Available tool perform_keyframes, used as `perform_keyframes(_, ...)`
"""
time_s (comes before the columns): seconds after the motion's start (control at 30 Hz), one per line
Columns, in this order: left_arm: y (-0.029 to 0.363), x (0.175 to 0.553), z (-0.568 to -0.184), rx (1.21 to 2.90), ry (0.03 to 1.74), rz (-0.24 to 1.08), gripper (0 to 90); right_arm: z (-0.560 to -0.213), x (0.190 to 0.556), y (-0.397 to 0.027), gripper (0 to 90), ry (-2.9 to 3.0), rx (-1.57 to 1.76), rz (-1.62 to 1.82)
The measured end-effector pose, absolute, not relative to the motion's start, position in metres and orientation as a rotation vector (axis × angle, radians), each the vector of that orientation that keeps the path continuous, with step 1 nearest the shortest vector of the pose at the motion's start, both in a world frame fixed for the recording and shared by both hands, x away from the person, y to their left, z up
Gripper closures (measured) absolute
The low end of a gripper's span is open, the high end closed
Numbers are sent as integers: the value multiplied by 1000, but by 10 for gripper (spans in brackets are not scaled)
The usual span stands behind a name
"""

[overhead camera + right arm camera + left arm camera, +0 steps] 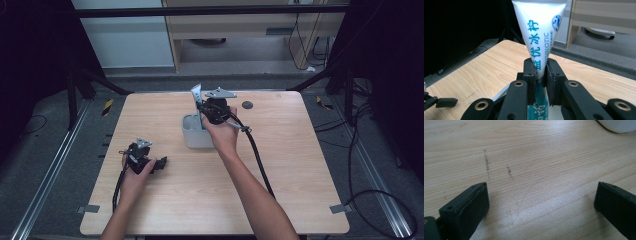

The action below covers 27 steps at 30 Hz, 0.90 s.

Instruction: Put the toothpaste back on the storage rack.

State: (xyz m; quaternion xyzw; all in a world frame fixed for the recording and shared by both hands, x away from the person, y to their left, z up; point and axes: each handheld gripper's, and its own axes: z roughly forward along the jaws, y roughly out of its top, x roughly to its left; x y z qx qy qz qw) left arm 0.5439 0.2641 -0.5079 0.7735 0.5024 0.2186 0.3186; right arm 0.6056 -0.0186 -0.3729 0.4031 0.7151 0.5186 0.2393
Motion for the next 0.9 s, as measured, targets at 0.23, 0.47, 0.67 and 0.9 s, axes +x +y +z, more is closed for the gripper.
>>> perform_keyframes(0.23, 264, 544, -508, 2035, 1321, 575, 0, -375, 605, -17, 796, 1962, 1099, 1417)
perform_keyframes(0.47, 264, 544, -508, 2035, 1320, 575, 0, -379, 605, -18, 795, 1964, 1109, 1414)
perform_keyframes(0.67, 264, 544, -508, 2035, 1321, 575, 0, -383, 605, -19, 795, 1965, 1123, 1409)
perform_keyframes(0.9, 264, 544, -508, 2035, 1321, 575, 0, -385, 605, -19, 795, 1967, 1124, 1408)
